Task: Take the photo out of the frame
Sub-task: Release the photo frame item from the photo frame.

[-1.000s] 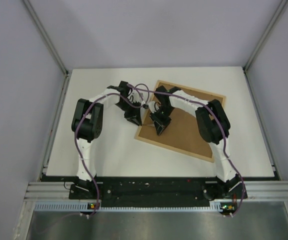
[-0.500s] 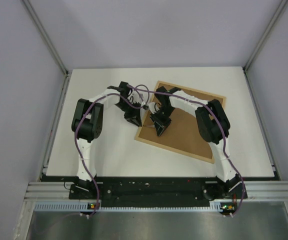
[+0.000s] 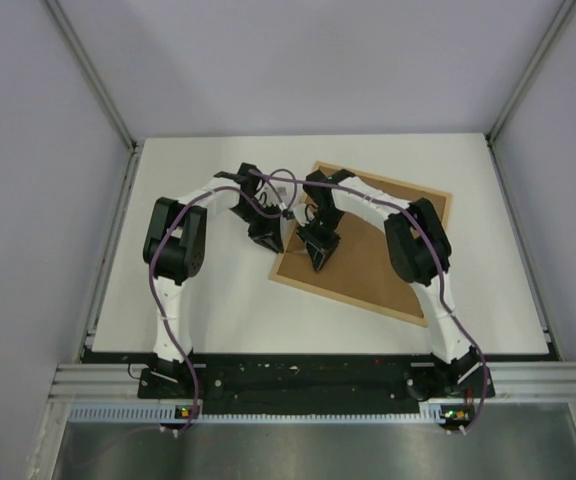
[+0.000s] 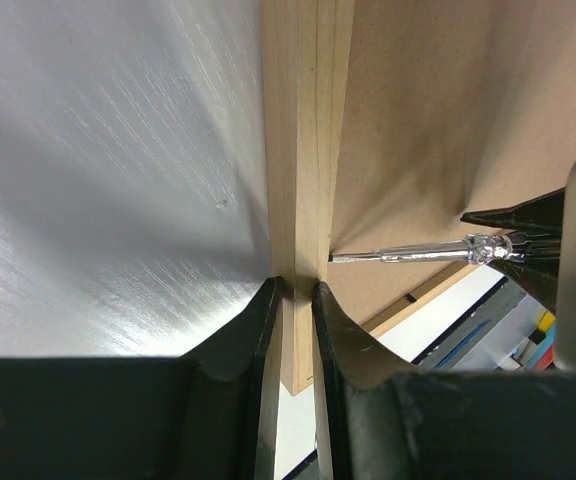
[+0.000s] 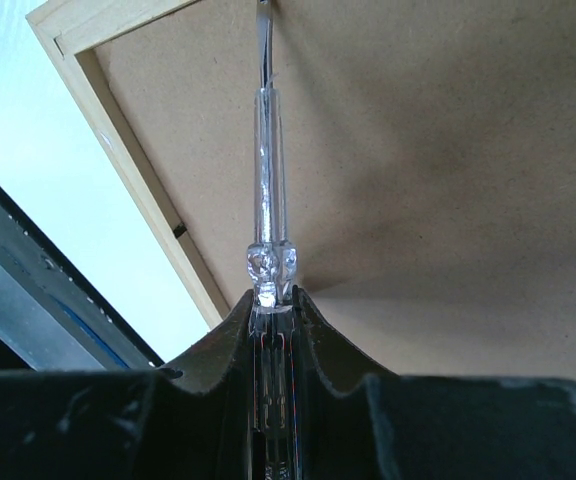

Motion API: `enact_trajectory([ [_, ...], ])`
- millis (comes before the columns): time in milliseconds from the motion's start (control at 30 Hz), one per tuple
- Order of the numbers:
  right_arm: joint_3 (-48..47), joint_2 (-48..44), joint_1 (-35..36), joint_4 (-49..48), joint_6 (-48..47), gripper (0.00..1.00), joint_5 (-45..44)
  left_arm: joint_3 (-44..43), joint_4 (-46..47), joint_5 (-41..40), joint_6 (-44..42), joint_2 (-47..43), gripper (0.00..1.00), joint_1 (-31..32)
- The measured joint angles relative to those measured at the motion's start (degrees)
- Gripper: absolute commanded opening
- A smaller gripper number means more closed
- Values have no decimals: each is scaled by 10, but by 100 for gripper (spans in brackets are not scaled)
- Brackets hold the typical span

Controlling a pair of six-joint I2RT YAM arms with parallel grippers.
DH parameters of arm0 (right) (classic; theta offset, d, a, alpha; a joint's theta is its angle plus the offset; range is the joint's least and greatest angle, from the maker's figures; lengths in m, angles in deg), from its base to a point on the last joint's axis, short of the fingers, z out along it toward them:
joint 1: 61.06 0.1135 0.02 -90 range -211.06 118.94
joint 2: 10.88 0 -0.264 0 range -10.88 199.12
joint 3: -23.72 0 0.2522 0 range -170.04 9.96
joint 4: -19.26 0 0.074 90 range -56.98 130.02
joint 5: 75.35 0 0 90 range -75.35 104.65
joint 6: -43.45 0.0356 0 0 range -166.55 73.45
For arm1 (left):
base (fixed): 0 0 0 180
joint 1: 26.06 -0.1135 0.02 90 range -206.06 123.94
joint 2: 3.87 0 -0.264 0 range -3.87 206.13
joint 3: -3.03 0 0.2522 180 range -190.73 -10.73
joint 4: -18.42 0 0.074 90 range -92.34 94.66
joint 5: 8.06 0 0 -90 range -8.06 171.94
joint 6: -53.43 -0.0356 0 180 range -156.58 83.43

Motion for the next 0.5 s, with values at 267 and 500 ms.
enact_trajectory([
  [267,-61,16,15,46,24,0,-46,0,1,0,0,0,0,0],
  [500,-143,43,31,94,34,0,-93,0,4,0,2,0,0,0],
])
